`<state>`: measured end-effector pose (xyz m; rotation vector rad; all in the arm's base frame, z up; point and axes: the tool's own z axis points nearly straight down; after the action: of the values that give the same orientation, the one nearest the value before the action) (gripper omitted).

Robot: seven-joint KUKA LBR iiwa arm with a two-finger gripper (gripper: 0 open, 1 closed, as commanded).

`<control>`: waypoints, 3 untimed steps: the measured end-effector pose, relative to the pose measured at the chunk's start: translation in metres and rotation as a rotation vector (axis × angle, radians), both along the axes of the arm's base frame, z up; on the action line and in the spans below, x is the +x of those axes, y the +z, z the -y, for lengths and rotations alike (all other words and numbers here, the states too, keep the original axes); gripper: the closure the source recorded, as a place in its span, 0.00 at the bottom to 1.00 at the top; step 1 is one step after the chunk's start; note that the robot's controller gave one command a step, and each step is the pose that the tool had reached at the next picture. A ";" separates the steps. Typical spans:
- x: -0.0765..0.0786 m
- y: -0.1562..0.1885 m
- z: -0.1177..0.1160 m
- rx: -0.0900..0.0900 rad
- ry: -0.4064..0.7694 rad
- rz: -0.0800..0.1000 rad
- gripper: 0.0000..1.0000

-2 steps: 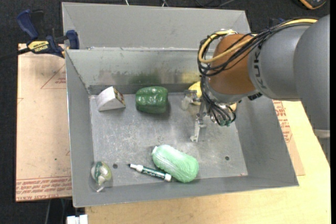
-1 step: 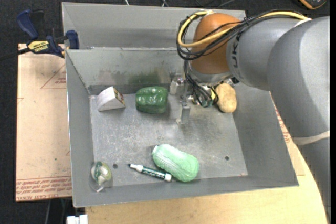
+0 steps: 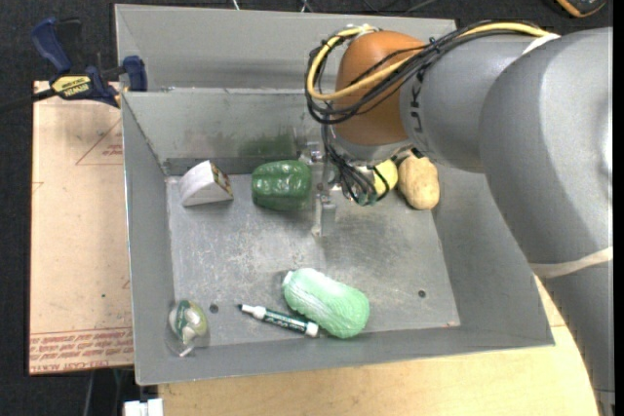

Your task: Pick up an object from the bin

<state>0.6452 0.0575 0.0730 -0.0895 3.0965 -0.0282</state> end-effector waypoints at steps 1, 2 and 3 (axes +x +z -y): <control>0.001 0.000 -0.029 -0.006 -0.033 -0.012 0.00; -0.035 0.000 -0.048 0.001 -0.100 0.006 0.00; -0.036 0.011 -0.050 -0.001 -0.091 0.001 0.00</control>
Offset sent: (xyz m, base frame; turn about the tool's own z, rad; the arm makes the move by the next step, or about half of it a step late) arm -0.0459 0.0544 -0.0030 0.1099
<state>0.6094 0.1078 0.0839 0.0520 3.0970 -0.0324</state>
